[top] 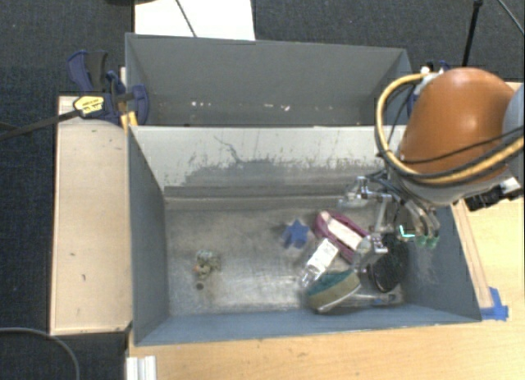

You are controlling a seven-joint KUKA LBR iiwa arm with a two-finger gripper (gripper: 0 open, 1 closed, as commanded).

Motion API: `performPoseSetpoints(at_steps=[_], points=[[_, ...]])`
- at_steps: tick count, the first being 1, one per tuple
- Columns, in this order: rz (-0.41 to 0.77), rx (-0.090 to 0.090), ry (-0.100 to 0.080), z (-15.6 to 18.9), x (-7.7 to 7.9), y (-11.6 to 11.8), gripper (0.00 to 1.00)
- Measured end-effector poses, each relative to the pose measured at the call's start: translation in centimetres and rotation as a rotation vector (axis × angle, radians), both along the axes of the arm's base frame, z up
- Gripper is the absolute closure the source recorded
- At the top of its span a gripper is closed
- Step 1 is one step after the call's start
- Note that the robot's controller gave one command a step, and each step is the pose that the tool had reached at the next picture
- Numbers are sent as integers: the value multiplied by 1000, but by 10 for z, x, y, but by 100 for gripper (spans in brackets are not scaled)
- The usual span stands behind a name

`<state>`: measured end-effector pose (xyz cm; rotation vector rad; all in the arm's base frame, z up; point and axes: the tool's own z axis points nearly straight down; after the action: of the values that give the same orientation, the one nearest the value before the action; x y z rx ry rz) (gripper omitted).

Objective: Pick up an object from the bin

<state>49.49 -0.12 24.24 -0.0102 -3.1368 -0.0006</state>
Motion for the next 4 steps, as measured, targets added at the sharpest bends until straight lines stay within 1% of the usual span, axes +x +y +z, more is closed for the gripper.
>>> performPoseSetpoints(at_steps=[1,2,3,4], points=[[52,3,-13,-147,-1,-39,0],[-73,2,-11,-140,-13,-49,0],[-361,1,-7,-139,-15,-63,0],[-476,7,-1,-156,-4,-78,0]])
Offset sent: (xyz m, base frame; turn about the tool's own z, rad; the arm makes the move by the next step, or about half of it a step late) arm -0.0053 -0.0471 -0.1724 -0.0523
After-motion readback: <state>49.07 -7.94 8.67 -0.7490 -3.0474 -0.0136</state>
